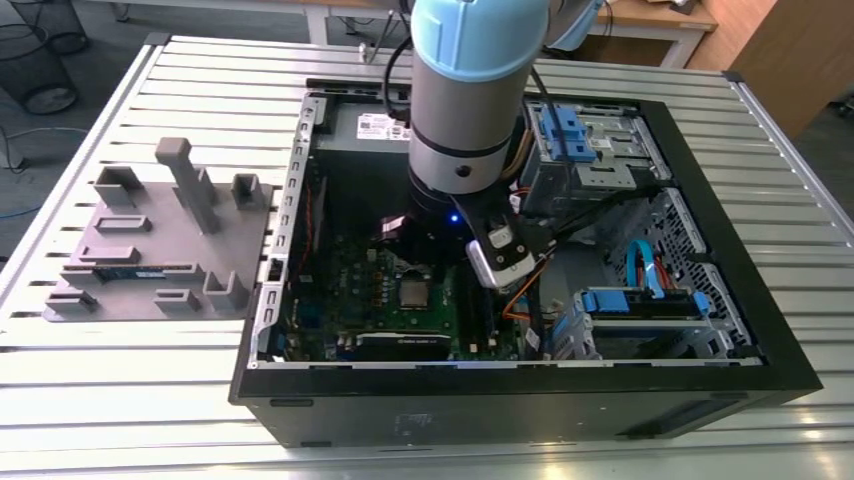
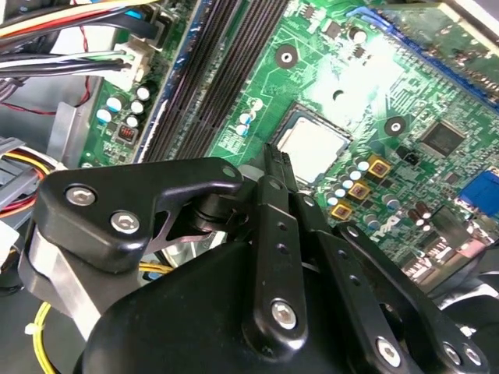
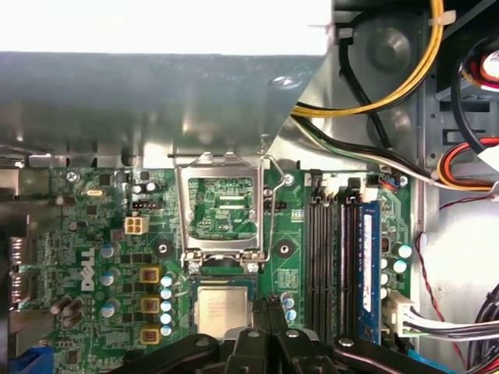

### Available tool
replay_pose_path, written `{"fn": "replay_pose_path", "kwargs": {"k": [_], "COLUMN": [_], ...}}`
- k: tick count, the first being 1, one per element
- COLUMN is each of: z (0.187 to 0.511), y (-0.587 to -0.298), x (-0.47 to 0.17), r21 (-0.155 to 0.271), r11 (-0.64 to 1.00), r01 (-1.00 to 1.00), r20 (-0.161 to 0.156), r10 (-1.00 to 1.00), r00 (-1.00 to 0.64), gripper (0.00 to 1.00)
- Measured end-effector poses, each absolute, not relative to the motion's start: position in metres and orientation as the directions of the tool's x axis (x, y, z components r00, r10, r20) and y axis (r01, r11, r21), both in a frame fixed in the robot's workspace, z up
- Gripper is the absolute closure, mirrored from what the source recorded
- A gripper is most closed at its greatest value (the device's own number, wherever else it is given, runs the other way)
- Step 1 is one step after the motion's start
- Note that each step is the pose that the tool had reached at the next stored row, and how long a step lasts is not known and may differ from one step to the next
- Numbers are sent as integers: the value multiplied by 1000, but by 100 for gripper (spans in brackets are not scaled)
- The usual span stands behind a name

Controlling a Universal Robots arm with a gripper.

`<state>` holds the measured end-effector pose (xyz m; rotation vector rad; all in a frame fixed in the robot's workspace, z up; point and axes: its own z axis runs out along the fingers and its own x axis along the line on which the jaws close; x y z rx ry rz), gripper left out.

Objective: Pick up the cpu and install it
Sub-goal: 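Close the cpu cover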

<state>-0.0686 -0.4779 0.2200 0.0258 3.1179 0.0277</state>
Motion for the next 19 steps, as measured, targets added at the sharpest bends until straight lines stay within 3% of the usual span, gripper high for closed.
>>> {"fn": "replay_pose_path", "kwargs": {"k": [19], "z": [218], "y": [-460], "x": [-48], "r21": [18], "r11": [999], "r01": [-27], "r20": [-23], "r10": [-27], "r00": [-999], "gripper": [89]}}
